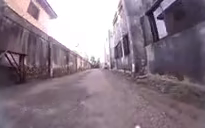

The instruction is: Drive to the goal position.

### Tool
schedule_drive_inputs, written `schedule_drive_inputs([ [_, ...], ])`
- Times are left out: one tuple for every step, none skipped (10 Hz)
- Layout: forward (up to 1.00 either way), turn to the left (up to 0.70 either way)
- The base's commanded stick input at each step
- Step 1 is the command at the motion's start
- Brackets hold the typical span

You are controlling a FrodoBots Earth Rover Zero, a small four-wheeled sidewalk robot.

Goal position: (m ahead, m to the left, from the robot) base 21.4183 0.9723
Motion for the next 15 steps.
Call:
schedule_drive_inputs([
  [0.70, 0.01],
  [0.70, 0.01],
  [0.70, 0.01],
  [0.70, 0.01],
  [0.70, 0.01],
  [0.70, 0.01],
  [0.70, 0.01],
  [0.70, 0.03],
  [0.70, 0.02],
  [0.70, 0.01],
  [0.70, 0.01],
  [0.70, 0.01],
  [0.70, 0.12],
  [0.70, 0.22],
  [0.70, 0.28],
])
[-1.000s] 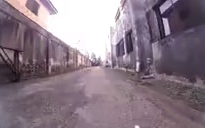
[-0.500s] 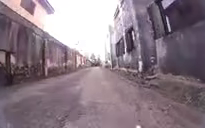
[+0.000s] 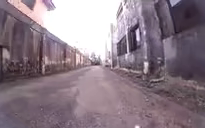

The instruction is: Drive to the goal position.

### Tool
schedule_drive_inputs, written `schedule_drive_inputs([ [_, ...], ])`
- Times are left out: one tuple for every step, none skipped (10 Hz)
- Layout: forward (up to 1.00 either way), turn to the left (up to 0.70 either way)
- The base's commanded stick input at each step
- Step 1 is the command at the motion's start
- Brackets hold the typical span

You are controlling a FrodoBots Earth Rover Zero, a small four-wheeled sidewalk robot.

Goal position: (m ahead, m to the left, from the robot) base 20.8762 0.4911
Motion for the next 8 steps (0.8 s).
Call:
schedule_drive_inputs([
  [0.70, 0.27],
  [0.70, 0.01],
  [0.70, 0.01],
  [0.70, 0.01],
  [0.70, 0.01],
  [0.70, 0.01],
  [0.70, 0.01],
  [0.70, 0.03],
])
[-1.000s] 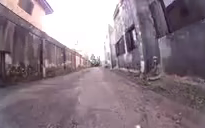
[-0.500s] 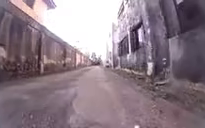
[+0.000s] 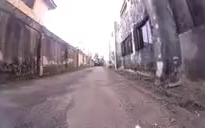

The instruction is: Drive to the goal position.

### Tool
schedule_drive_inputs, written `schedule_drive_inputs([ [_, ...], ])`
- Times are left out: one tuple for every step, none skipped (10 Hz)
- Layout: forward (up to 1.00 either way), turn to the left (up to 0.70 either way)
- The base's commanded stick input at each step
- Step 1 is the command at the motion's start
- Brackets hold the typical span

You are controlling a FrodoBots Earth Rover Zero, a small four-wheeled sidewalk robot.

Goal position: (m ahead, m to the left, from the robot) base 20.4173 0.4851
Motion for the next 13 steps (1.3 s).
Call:
schedule_drive_inputs([
  [0.70, 0.12],
  [0.70, 0.31],
  [0.70, 0.01],
  [0.70, 0.01],
  [0.70, 0.01],
  [0.70, 0.01],
  [0.70, 0.01],
  [0.70, 0.01],
  [0.70, 0.01],
  [0.70, 0.01],
  [0.70, 0.01],
  [0.70, 0.01],
  [0.70, 0.01],
])
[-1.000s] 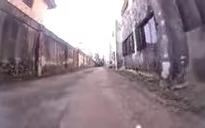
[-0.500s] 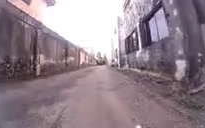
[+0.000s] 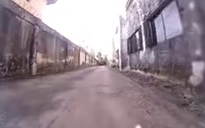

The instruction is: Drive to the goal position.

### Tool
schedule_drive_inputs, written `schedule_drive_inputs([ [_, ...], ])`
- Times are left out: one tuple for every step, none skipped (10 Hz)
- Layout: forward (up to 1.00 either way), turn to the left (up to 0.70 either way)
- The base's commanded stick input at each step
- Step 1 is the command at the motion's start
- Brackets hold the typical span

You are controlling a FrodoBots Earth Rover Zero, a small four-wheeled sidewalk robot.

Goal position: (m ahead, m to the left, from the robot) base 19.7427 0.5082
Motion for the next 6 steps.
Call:
schedule_drive_inputs([
  [0.70, 0.01],
  [0.70, 0.01],
  [0.70, 0.01],
  [0.70, 0.01],
  [0.70, 0.01],
  [0.70, 0.01],
])
